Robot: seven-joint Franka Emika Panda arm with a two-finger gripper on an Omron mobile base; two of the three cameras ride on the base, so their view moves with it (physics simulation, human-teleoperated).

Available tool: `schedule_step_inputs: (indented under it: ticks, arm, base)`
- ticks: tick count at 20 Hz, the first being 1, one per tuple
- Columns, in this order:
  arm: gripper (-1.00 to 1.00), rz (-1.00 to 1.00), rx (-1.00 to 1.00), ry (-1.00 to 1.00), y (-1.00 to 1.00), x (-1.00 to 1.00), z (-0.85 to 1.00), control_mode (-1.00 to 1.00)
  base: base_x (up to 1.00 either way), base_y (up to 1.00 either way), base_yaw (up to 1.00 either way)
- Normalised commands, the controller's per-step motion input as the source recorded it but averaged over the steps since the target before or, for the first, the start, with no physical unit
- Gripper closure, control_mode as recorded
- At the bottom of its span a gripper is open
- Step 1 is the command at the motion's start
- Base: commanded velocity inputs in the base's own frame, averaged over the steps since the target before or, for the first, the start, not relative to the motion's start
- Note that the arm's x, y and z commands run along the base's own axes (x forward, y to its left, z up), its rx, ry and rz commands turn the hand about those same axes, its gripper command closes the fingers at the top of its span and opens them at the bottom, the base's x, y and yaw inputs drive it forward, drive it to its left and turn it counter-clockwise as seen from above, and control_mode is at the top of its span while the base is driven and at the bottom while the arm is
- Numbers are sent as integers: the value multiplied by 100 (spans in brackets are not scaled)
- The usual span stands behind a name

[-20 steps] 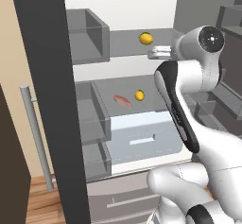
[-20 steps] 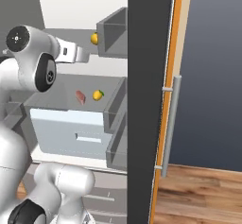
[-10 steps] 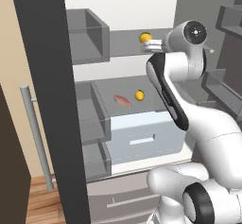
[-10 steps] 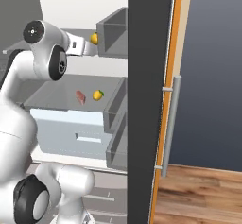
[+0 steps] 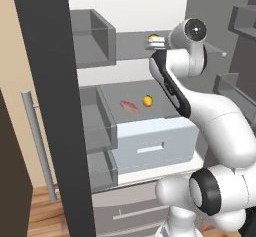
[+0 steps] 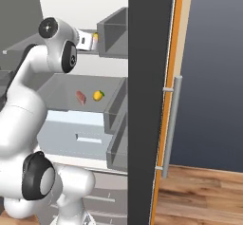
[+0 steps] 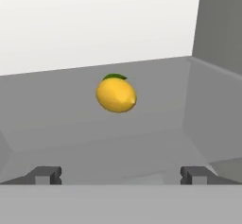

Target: Place one lemon and one steak in each tupperware on the nearby counter, to pack two identical lunches.

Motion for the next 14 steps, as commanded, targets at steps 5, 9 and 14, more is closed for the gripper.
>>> schedule_step_inputs:
  ticks: [5,9,14]
  arm:
    - [-100,0,0,2,-23,47,0,-100]
    - [-100,0,0,1,-19,41,0,-100]
    - [-100,0,0,0,-2,35,0,-100]
  base:
    - [0,0,0]
    - [0,0,0]
    - [0,0,0]
